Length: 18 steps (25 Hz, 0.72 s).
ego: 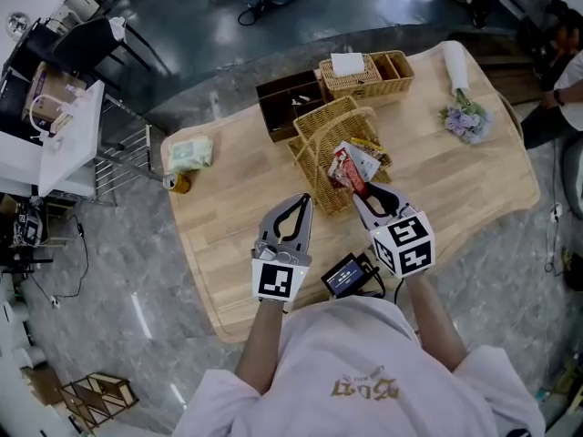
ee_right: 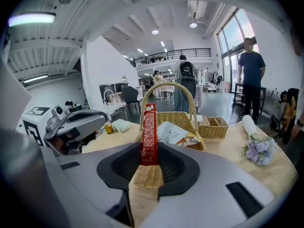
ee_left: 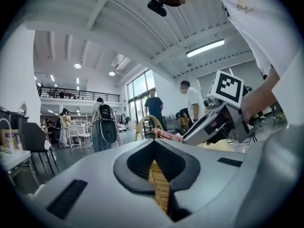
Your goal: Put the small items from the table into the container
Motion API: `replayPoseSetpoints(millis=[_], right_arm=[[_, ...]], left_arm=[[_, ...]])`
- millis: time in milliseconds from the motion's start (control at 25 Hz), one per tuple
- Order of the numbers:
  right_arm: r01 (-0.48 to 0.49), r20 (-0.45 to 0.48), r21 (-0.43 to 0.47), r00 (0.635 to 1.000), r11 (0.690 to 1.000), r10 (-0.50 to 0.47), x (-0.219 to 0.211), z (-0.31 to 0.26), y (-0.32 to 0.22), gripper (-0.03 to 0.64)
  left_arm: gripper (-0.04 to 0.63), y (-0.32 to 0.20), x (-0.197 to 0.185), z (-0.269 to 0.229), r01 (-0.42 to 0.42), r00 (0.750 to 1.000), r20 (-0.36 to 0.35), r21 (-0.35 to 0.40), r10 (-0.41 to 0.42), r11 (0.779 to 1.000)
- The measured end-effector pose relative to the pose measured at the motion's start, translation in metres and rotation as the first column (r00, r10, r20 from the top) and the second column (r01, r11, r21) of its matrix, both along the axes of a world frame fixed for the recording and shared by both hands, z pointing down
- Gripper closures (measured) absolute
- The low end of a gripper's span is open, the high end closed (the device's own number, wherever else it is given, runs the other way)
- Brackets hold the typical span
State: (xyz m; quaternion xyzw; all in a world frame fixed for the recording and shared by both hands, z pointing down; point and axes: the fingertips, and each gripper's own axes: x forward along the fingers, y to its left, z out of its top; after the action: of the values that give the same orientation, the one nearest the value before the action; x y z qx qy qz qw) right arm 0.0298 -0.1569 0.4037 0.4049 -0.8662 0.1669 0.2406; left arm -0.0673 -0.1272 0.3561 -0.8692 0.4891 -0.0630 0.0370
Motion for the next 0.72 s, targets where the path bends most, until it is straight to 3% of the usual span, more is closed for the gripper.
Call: replayPoseSetpoints(millis=[360, 720], right_arm=[[-0.049, -0.036, -0.004, 0.998, 0.999, 0.048, -0.008, 0.006, -0.043, 0.495], [-0.086, -0.027, 0.070, 0.996, 0.994, 0.088, -0.014, -0.005, -0.053, 0.482]], left_arm=[[0.603, -0.016, -0.010, 0.015, -0.015, 0.999, -0.032, -0.037, 0.014, 0.999], [0.603, -0.017, -0.025, 0.015, 0.010, 0.998, -0.064, -0.050, -0.014, 0.999]])
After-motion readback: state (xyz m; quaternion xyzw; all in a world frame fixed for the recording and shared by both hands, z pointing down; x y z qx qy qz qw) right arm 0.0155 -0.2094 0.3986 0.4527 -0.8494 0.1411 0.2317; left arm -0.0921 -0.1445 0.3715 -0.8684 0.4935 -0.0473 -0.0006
